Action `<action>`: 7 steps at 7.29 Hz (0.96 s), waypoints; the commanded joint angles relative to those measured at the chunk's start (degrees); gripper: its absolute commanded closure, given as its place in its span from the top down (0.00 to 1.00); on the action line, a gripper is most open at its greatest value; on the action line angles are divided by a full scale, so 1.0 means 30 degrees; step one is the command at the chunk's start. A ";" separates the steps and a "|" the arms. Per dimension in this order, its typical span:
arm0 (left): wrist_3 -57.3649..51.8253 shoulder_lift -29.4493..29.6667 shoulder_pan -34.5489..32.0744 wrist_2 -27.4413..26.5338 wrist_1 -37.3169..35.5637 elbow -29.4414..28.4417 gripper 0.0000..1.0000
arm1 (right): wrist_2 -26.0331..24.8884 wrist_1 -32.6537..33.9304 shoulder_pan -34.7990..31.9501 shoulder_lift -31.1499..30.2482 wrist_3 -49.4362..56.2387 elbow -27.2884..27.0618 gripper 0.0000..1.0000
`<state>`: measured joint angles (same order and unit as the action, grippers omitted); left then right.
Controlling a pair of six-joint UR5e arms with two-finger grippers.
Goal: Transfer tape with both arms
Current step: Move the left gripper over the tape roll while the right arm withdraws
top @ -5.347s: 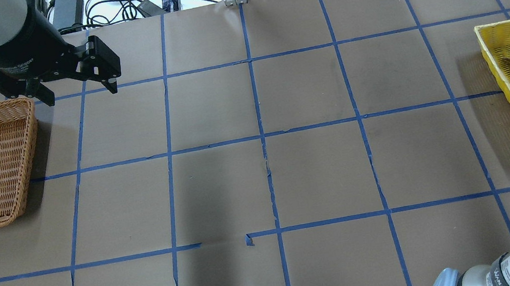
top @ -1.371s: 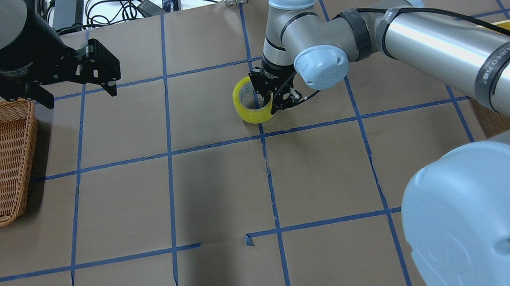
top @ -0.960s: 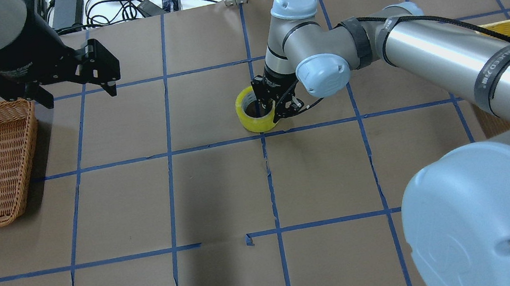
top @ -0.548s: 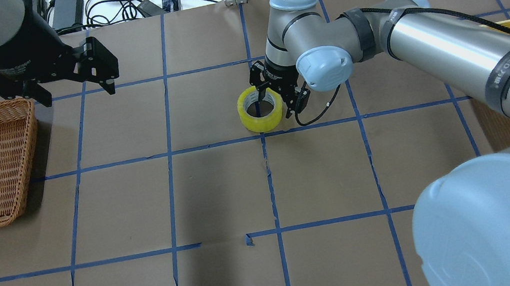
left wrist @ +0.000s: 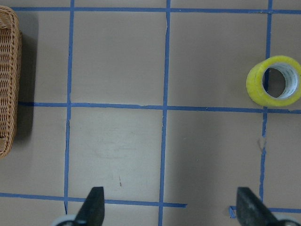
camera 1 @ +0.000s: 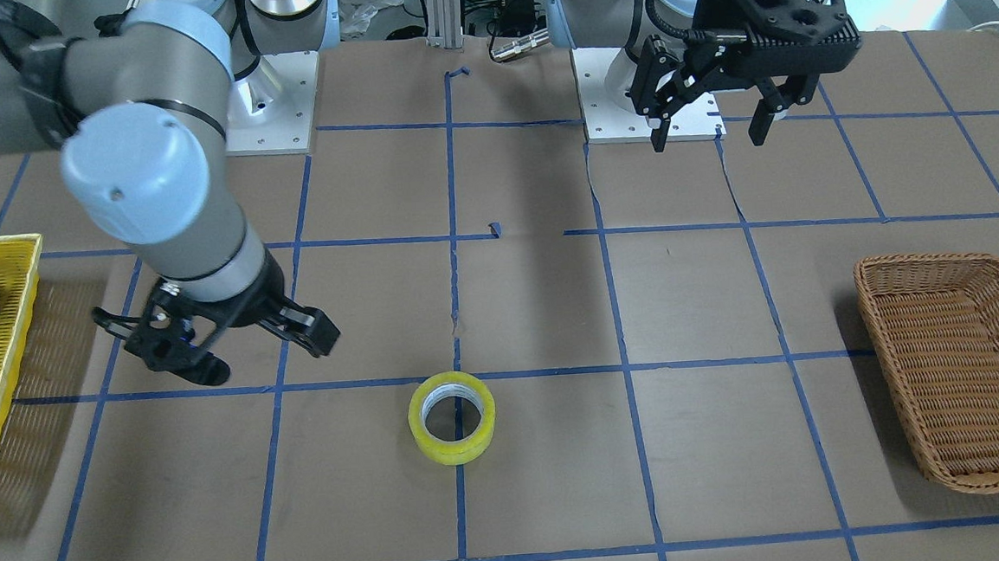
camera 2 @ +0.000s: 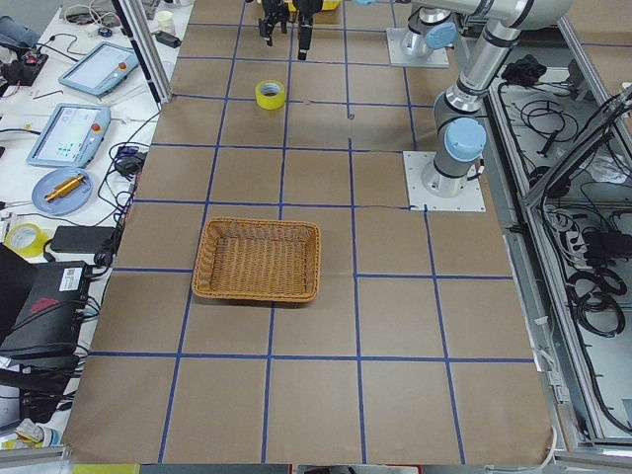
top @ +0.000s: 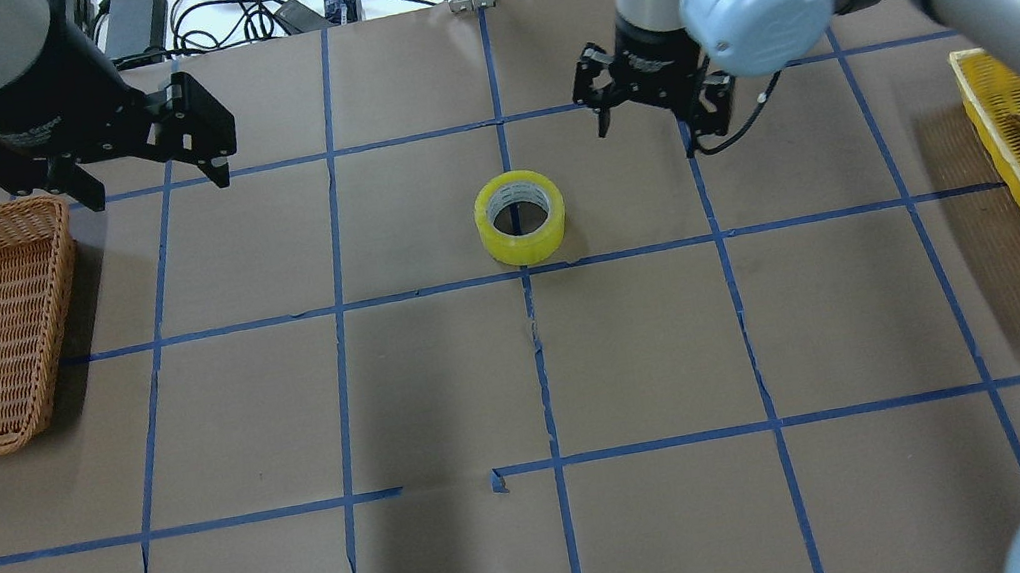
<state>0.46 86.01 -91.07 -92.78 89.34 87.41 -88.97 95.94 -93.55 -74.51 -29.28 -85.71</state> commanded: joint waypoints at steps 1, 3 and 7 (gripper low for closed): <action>-0.1179 0.0098 0.0560 0.0047 -0.0044 0.0041 1.00 | -0.2840 -0.3289 0.1446 -0.2952 0.4527 -0.0053 1.00; -0.0916 0.0711 0.0474 0.0018 -0.0568 0.0188 1.00 | -0.3772 -0.3532 0.1332 -0.4221 0.8606 -0.0082 1.00; -0.0594 0.1386 0.0180 0.0831 -0.1362 0.0130 1.00 | -0.3626 -0.4443 -0.0132 -0.4724 0.8880 0.0035 1.00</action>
<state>-1.68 89.52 -90.40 -92.03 85.52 87.86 -99.97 82.82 -92.73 -88.76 -3.11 -85.61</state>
